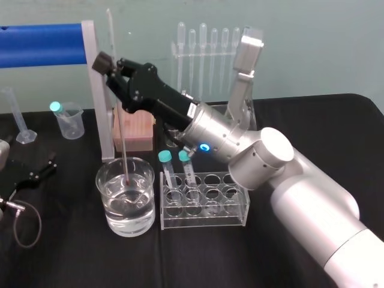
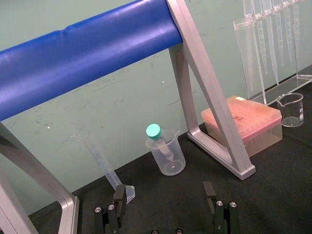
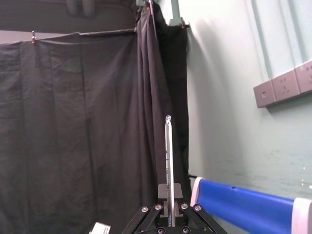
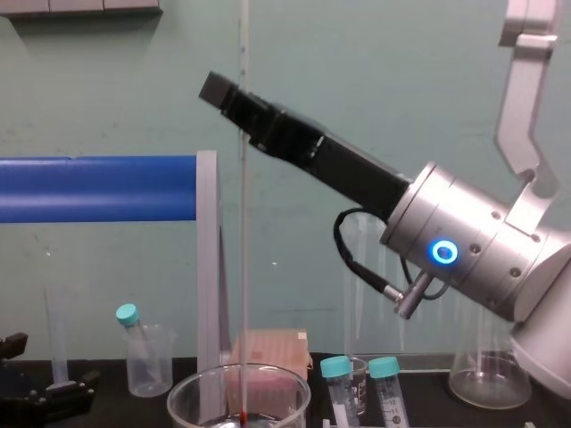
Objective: Hold the thermometer with one hand and immerse one end into the beaker, then reinsert it into the test tube rack.
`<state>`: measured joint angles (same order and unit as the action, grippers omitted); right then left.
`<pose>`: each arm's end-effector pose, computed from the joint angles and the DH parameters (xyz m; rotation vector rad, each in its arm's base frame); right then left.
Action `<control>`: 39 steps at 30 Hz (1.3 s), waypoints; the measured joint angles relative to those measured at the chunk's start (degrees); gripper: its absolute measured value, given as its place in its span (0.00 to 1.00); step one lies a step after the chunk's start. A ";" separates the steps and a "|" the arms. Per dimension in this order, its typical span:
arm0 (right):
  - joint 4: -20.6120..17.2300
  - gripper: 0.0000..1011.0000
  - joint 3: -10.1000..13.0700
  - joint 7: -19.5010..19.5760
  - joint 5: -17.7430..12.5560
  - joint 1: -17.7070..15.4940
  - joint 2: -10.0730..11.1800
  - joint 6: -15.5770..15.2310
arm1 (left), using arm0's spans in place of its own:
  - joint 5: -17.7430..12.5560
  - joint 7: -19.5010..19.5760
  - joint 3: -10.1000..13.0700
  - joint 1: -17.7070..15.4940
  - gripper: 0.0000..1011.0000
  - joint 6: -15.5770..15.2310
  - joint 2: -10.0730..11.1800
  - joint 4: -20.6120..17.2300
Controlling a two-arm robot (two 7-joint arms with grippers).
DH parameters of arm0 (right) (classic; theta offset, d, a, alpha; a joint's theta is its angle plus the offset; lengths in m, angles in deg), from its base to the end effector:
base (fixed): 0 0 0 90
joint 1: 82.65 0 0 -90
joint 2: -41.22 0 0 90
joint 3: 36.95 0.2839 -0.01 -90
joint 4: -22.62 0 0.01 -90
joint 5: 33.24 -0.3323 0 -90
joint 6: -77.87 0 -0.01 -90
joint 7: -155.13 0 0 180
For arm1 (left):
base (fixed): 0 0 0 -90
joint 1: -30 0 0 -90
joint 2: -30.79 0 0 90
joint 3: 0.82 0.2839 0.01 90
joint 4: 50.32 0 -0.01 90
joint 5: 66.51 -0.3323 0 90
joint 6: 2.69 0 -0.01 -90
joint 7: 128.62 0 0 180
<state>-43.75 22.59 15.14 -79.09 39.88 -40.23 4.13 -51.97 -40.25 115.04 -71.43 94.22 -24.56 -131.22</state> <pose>0.4740 0.0950 -0.2283 0.5133 -0.0502 -0.3321 0.3793 0.0730 -0.3019 0.3045 -0.2853 1.2481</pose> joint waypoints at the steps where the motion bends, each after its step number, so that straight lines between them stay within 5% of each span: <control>1: 0.61 0.05 -0.26 -0.29 0.16 0.15 -0.14 0.01 | 0.00 0.00 0.00 0.00 1.00 0.00 0.00 0.00; 29: 9.08 0.05 -1.69 -2.33 3.11 1.83 -2.26 1.37 | 0.00 0.00 0.00 0.00 1.00 0.00 0.00 0.00; 39: 9.50 0.05 -1.64 -2.69 3.63 1.74 -2.41 1.39 | 0.00 0.00 0.00 0.00 1.00 0.00 0.00 0.00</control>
<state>-34.25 20.96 12.44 -75.46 41.63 -42.64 5.52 -51.96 -40.24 115.04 -71.43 94.22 -24.56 -131.22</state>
